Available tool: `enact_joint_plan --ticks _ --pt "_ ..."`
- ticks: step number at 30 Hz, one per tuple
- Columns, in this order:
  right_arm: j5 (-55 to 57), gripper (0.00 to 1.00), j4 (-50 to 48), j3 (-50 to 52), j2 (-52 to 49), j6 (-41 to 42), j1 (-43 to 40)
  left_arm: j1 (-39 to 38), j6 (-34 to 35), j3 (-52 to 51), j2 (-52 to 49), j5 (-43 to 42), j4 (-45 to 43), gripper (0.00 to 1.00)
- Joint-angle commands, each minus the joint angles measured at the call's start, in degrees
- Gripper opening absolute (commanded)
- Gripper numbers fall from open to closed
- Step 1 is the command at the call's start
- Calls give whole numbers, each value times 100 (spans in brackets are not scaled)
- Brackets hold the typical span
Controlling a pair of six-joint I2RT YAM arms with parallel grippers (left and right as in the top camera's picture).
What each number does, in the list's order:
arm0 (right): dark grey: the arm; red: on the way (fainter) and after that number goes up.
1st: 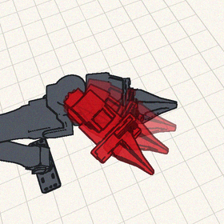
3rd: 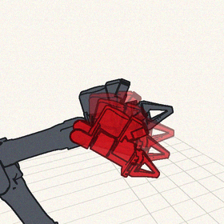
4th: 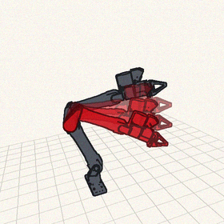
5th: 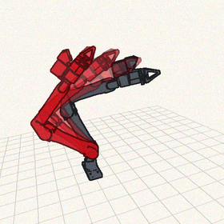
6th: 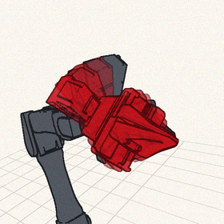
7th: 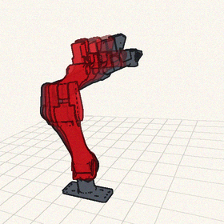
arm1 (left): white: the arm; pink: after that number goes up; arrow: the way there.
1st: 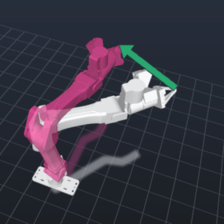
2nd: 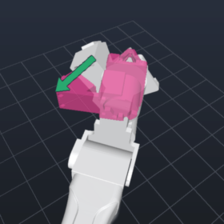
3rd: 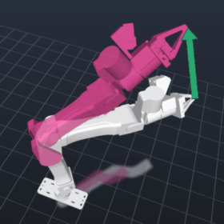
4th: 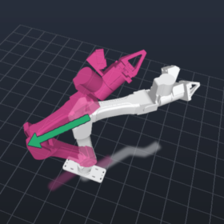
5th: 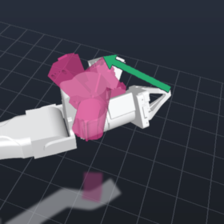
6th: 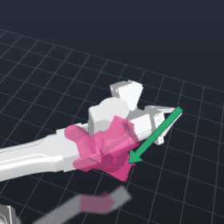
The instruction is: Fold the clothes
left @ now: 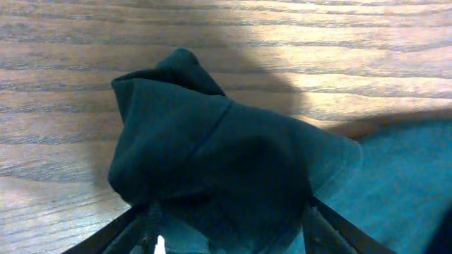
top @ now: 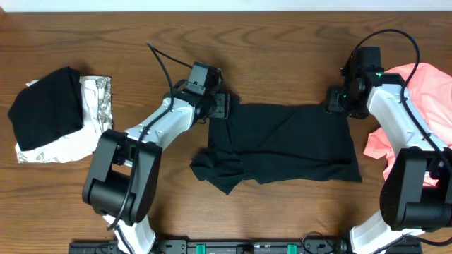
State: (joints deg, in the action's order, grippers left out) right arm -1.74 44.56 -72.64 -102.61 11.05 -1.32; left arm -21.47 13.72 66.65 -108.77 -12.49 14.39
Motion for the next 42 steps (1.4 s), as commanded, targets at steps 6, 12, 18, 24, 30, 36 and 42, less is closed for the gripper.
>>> enact_joint_plan --ticks 6,12,18,24,30,36,42 --pt "-22 61 26 -74 -55 -61 -22 -173 28 114 -343 162 4 49" --pt "-7 56 -4 -74 -55 -61 -22 -92 28 164 -76 166 146 13" --pt "348 49 -164 -74 -55 -57 -33 197 28 173 520 197 599 13" --pt "321 45 -350 -74 -55 282 -144 404 28 173 734 315 1121 13" --pt "-68 57 -549 -74 -55 313 -345 404 28 173 664 315 1370 17" --pt "-223 61 -568 -74 -87 481 -645 404 28 173 654 315 1574 17" --pt "-782 60 -601 -74 -369 479 -697 404 31 170 654 315 1665 17"
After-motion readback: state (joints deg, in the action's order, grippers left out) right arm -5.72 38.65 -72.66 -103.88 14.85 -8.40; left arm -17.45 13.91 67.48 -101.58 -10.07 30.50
